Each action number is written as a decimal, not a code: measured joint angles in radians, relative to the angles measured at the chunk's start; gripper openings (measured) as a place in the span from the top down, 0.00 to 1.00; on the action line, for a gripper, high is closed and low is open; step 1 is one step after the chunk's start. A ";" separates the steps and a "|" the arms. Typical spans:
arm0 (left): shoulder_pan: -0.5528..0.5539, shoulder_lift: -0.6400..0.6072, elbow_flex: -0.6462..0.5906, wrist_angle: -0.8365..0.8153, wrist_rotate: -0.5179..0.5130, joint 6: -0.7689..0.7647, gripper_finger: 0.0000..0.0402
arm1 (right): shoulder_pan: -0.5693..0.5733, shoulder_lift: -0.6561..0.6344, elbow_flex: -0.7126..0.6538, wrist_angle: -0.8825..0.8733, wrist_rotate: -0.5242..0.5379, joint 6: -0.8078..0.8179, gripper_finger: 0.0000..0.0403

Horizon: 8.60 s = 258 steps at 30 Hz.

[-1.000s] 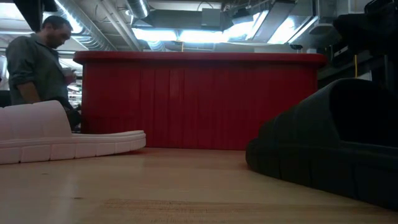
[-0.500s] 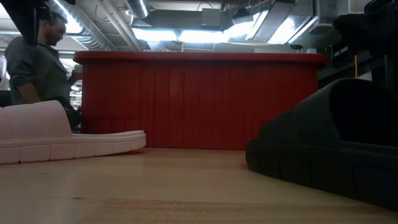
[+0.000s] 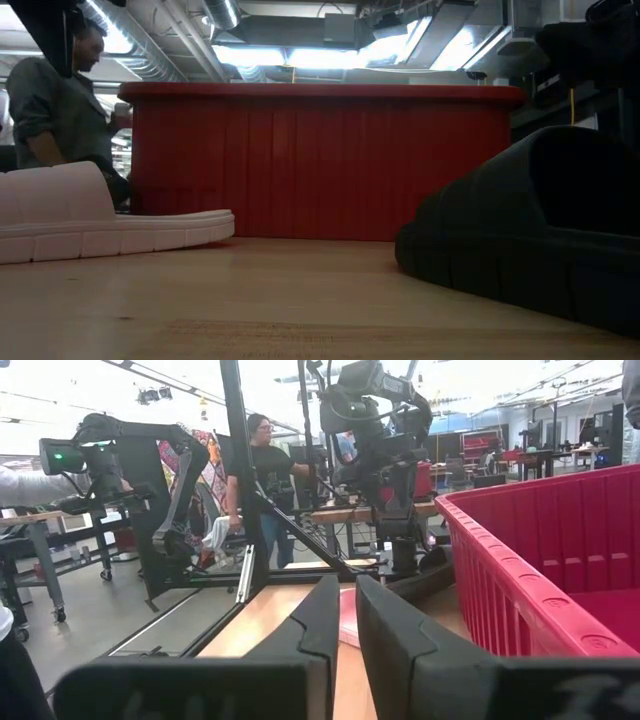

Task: Pick and place slides into bin
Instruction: Put the top black slipper into the red bin

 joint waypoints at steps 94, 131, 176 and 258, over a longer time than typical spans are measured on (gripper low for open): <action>-0.087 0.259 -0.366 0.068 -0.429 -0.415 0.57 | 0.000 0.000 0.000 -0.063 0.000 -0.005 0.90; 0.005 0.556 -0.375 0.057 -0.456 -0.494 0.58 | 0.000 0.000 0.000 -0.063 0.000 0.000 0.90; -0.159 0.508 -0.197 -0.022 -0.184 -0.537 0.98 | 0.000 0.000 0.000 -0.057 0.008 -0.004 0.90; 0.076 0.255 0.093 1.357 -0.773 1.504 0.99 | 0.000 0.035 0.208 0.014 0.163 -0.070 0.90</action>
